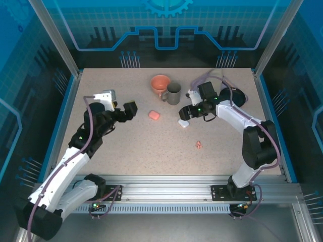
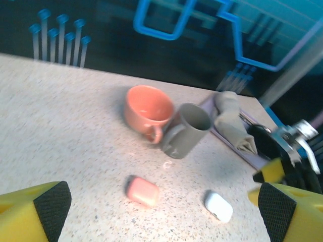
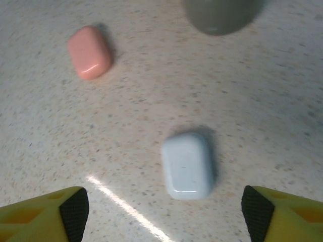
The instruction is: Insert the wireless bluetooth earbuds into the charging case
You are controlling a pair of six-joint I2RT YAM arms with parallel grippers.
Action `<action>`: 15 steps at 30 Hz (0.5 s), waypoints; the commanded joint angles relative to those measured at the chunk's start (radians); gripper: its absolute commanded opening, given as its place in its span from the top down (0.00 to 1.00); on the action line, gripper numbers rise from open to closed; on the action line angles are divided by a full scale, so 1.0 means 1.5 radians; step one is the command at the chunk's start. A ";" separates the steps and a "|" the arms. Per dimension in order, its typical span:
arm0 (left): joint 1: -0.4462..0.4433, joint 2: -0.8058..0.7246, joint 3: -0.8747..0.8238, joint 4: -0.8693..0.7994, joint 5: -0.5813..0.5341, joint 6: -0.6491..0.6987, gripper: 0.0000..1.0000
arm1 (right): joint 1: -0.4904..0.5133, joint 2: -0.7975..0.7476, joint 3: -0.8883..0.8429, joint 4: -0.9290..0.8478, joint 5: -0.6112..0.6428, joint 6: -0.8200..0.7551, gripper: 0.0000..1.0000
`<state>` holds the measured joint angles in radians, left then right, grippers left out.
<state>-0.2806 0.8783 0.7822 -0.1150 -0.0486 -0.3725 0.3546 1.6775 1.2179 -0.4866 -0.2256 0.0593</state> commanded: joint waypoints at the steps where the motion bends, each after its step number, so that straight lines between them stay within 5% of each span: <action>1: 0.061 -0.004 -0.012 -0.015 0.070 -0.123 0.01 | 0.058 0.022 0.047 -0.029 0.001 -0.041 0.16; 15: 0.112 -0.033 -0.023 -0.087 0.111 -0.120 0.01 | 0.212 0.299 0.350 -0.185 0.145 -0.111 0.12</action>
<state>-0.1211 0.8463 0.7677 -0.2180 0.0917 -0.5449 0.6491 2.0609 1.6638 -0.6697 -0.0689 -0.0696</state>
